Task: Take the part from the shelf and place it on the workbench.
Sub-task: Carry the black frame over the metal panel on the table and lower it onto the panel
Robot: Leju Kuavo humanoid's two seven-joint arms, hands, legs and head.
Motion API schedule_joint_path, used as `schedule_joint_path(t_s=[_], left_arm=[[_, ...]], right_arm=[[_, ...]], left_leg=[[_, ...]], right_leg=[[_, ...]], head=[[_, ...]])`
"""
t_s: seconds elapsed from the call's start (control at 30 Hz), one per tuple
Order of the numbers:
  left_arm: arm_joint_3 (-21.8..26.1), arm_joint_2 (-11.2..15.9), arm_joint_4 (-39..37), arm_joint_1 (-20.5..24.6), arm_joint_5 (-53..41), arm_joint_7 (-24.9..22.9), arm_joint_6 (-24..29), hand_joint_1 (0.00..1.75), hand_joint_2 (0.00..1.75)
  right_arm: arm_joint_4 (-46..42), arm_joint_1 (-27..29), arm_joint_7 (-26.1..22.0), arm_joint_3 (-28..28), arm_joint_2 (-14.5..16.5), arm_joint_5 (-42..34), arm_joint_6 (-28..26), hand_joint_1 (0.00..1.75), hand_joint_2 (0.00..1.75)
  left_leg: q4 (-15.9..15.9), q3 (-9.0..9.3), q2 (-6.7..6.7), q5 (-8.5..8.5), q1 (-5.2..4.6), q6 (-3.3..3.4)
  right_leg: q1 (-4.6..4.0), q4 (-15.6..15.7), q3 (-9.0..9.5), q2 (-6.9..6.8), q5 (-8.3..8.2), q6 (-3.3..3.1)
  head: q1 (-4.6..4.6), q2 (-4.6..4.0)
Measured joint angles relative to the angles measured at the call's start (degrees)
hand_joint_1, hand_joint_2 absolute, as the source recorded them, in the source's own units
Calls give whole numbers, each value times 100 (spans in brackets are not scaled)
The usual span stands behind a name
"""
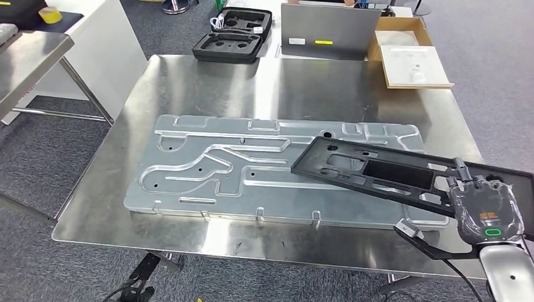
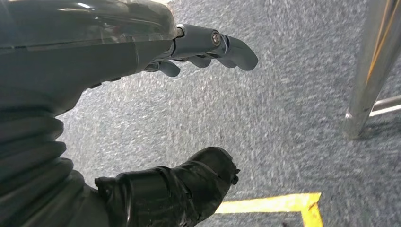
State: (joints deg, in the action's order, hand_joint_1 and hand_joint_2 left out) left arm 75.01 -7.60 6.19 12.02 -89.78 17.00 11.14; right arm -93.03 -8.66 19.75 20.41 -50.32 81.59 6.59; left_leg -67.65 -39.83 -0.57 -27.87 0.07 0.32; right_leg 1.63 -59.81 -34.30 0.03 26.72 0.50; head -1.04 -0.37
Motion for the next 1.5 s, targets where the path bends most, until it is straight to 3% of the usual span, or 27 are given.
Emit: schedule_joint_path(t_s=[0.07, 0.17, 0.23, 0.27, 0.37, 0.4, 0.43, 0.5, 0.57, 0.63, 0.7, 0.77, 0.87, 0.9, 0.93, 0.97, 1.03, 1.07, 1.1, 1.2, 1.23, 1.27, 1.37, 1.4, 1.43, 1.47, 1.5], left_arm=[[0, 9, 0, 9, 25, -24, 93, 0, 0], [5, 12, 0, -1, 66, -136, 209, 0, 0], [23, 12, 0, -9, 92, -215, 338, 0, 0], [37, 12, 0, -8, 94, -259, 443, 0, 44], [79, 4, 0, -23, 82, -404, 788, 0, 175], [89, 2, 0, -32, 76, -440, 863, 0, 175], [95, 1, 0, -38, 65, -468, 912, 0, 175], [101, -4, 0, -44, 39, -499, 956, 0, 175], [102, -9, 0, -44, 8, -512, 978, 0, 175], [105, -10, 0, -50, -11, -515, 986, 0, 175], [110, -12, -1, -63, -17, -516, 992, 0, 175], [111, -23, -2, -69, -18, -515, 996, 0, 175], [113, -20, -2, -69, -18, -515, 997, 0, 175], [113, -15, -2, -69, -19, -514, 997, 0, 175], [114, -13, -2, -70, -20, -514, 997, 0, 175], [114, -12, -2, -70, -20, -513, 1001, 0, 175], [114, -10, -2, -58, -20, -503, 1016, 0, 175], [114, -10, -2, -48, -20, -494, 1028, 0, 175], [114, -10, -2, -41, -20, -486, 1038, 0, 175], [114, -15, -2, -59, -18, -473, 1056, 0, 175], [114, -18, -2, -66, -19, -468, 1061, 0, 175], [114, -21, -2, -69, -20, -461, 1066, 0, 175], [114, -25, -2, -72, -20, -438, 1077, 0, 175], [114, -25, -2, -74, -20, -432, 1081, 0, 175], [114, -25, -2, -77, -20, -426, 1087, 0, 175], [114, -25, -2, -80, -20, -420, 1093, 0, 175], [114, -26, -2, -82, -20, -416, 1100, 0, 175]], right_arm=[[2, 30, 20, -3, 1, -51, -34, 0, 0], [17, 111, 92, -16, 2, -168, -47, 0, 0], [42, 171, 241, -59, 4, -337, -38, 0, 0], [57, 202, 330, -96, 7, -435, -40, 0, 0], [139, 347, 554, -229, 34, -780, -70, 0, 0], [178, 413, 609, -276, 51, -922, -98, 0, 0], [216, 473, 659, -329, 69, -1072, -145, 0, 0], [286, 557, 744, -472, 107, -1381, -294, 0, 0], [360, 612, 810, -646, 145, -1653, -453, 0, 0], [433, 668, 839, -804, 186, -1820, -548, 0, 0], [493, 708, 850, -924, 232, -1957, -595, 0, 0], [542, 737, 867, -1028, 280, -2149, -643, 0, 0], [626, 801, 895, -1185, 351, -2508, -704, 0, 0], [665, 831, 902, -1243, 382, -2645, -721, 0, 0], [704, 867, 909, -1304, 414, -2775, -739, 0, 0], [741, 903, 914, -1366, 441, -2889, -760, 0, 0], [787, 959, 916, -1476, 469, -3019, -831, 0, 0], [802, 978, 917, -1527, 475, -3045, -889, 0, 0], [814, 992, 918, -1576, 479, -3056, -966, 0, 0], [850, 1051, 920, -1693, 501, -3079, -1229, 0, 0], [862, 1083, 920, -1726, 513, -3104, -1315, 0, 0], [875, 1113, 920, -1759, 524, -3141, -1400, 0, 0], [909, 1166, 918, -1860, 572, -3291, -1617, 0, 0], [917, 1185, 918, -1890, 593, -3352, -1679, 0, 0], [923, 1207, 916, -1915, 615, -3422, -1747, 0, 0], [928, 1224, 914, -1938, 636, -3500, -1823, 0, 0], [929, 1234, 909, -1959, 652, -3577, -1902, 0, 0]], left_leg=[[640, 326, -2, 190, -17, 42], [819, 429, -6, 193, -30, 112], [897, 479, -5, 224, -9, 185], [933, 505, -2, 240, 4, 217], [941, 523, 8, 258, -2, 256], [929, 519, 9, 260, -6, 258], [914, 515, 7, 257, -8, 257], [881, 506, -1, 247, -8, 247], [855, 482, -10, 243, -29, 214], [855, 456, -16, 271, -43, 154], [848, 430, -19, 277, -44, 88], [618, 342, -7, 29, -36, 19], [-308, 91, 12, -664, 4, -74], [-504, 78, 14, -773, 10, -91], [-507, 159, 15, -778, 14, -99], [-303, 345, 15, -695, 18, -100], [446, 871, 14, -480, 17, -77], [744, 1044, 7, -403, 9, -47], [908, 1123, 1, -364, -2, -11], [943, 1049, 2, -239, -20, 125], [960, 1020, 13, -172, -14, 172], [982, 972, 26, -95, -5, 221], [990, 753, 50, 109, -12, 301], [981, 669, 54, 167, -22, 305], [967, 582, 55, 222, -32, 306], [947, 494, 55, 273, -42, 303], [922, 411, 53, 320, -49, 296]], right_leg=[[-24, -1, 13, 9, 19, 44], [-41, 49, 36, 14, 13, 133], [-27, -35, 13, 12, 97, 188], [-23, -221, -68, 12, 216, 208], [-19, -1203, -529, 11, 666, 246], [-17, -1371, -611, 10, 690, 254], [-16, -1324, -590, 10, 606, 255], [-14, -665, -271, 8, 250, 236], [-42, -62, 20, 10, 20, 196], [-80, 68, 67, 15, -30, 144], [-59, 102, 43, 8, -95, 73], [-21, 147, 9, -9, -174, -2], [-18, 152, -109, -27, -281, -60], [-16, 146, -162, -29, -317, -54], [-12, 134, -221, -30, -355, -41], [-6, 118, -285, -29, -394, -23], [-2, 80, -394, -23, -472, 33], [-5, 67, -428, -22, -510, 68], [-13, 67, -446, -21, -552, 108], [-8, 137, -456, -16, -680, 219], [0, 120, -481, -12, -629, 245], [6, 0, -539, -11, -459, 264], [0, -955, -796, -10, 386, 289], [-4, -1256, -818, -9, 518, 293], [-7, -1405, -759, -9, 522, 291], [-10, -1354, -601, -9, 426, 279], [-16, -1104, -346, -9, 294, 256]], head=[[2, 0], [1, 0], [15, 0], [28, 0], [43, 1], [43, 1], [44, 1], [45, 0], [41, 0], [36, 0], [34, 0], [17, 0], [-16, 0], [-17, 0], [-19, 0], [-21, 0], [-24, 0], [-15, 0], [-7, 1], [11, 1], [14, 0], [20, 0], [43, 0], [44, 0], [42, 0], [42, 0], [41, 0]])
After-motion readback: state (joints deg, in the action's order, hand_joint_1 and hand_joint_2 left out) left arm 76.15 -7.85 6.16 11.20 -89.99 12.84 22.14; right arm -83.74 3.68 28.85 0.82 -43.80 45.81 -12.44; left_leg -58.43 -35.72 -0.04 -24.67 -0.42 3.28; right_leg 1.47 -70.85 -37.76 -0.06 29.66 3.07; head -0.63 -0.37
